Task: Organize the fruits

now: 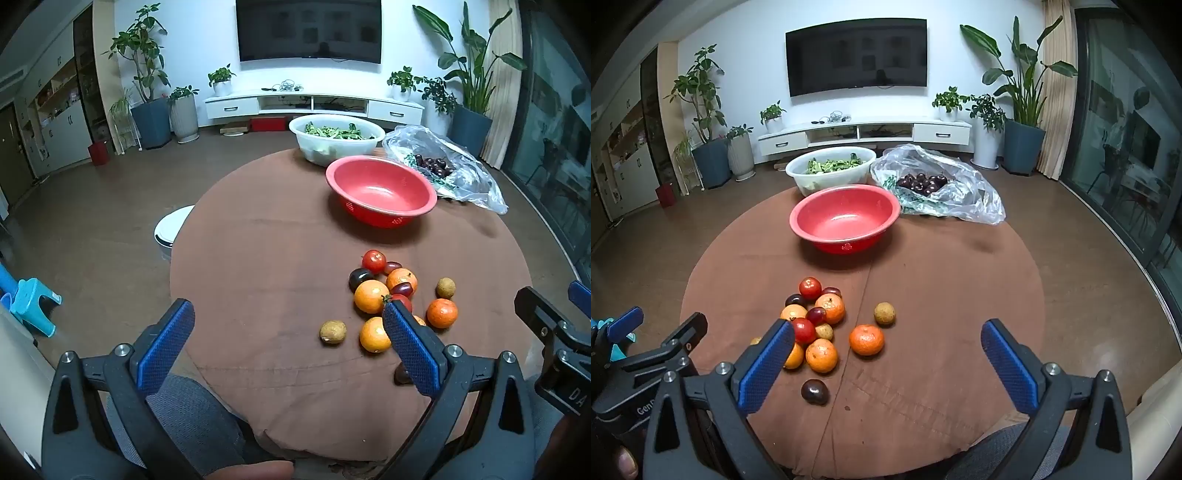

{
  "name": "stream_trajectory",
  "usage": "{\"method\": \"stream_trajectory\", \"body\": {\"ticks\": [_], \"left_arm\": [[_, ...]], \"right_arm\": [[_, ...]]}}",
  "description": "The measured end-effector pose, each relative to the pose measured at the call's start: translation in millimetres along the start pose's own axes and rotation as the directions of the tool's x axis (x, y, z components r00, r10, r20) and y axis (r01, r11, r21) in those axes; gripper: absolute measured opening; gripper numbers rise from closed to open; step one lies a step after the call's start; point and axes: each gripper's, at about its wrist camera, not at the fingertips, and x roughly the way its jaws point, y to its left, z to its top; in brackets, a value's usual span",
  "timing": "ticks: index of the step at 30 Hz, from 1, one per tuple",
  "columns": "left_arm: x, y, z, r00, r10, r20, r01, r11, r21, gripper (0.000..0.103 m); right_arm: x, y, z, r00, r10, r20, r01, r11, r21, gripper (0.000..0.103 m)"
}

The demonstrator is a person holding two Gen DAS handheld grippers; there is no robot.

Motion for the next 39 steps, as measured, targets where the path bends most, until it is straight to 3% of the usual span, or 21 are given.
{"method": "stream_trajectory", "body": {"ticks": [31, 39], "left_arm": [[10.6, -0.7, -1.8, 1.0, 0.018, -0.021, -0.018, 1.0, 0.008, 0.103], [10.9, -0.1, -1.9, 1.0, 0.017, -0.022, -0.017, 1.0, 0.008, 0.103]], "right_arm": [[0.7, 3.2, 3.2, 1.0, -0.001, -0.02, 0.001, 1.0, -0.002, 0.103], [10.2, 4.1, -12.1, 1.0, -0.003, -0.028, 0.002, 1.0, -0.004, 0.103]]}}
